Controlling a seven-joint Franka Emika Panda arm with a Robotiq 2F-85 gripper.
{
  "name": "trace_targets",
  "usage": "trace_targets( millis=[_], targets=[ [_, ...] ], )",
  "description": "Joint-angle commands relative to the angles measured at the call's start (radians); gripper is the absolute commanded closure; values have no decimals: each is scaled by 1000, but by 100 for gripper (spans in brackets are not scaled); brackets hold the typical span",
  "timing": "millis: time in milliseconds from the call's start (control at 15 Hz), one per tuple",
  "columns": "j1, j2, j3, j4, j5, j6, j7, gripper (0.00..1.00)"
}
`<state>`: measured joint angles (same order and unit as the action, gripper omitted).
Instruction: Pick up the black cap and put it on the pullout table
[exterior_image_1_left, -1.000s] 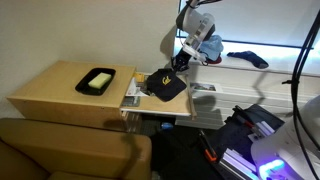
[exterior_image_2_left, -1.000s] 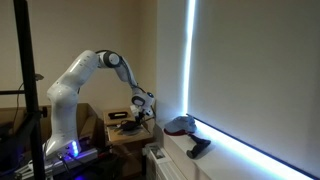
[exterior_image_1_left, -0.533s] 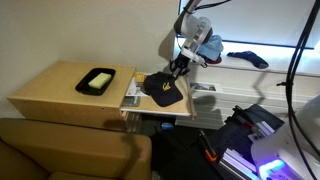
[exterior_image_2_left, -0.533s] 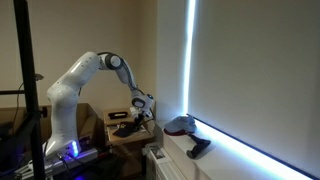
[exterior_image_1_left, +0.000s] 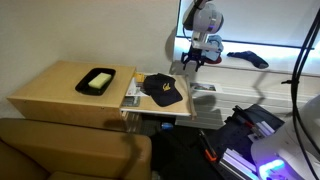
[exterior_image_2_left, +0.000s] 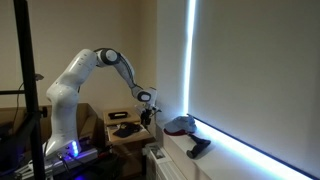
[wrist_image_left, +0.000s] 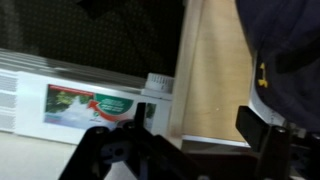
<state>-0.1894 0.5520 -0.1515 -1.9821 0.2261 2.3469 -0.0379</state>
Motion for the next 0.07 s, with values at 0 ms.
trace_targets(
  millis=[0],
  targets=[
    [-11, -32, -7, 2, -75, -38, 24, 0]
  ],
)
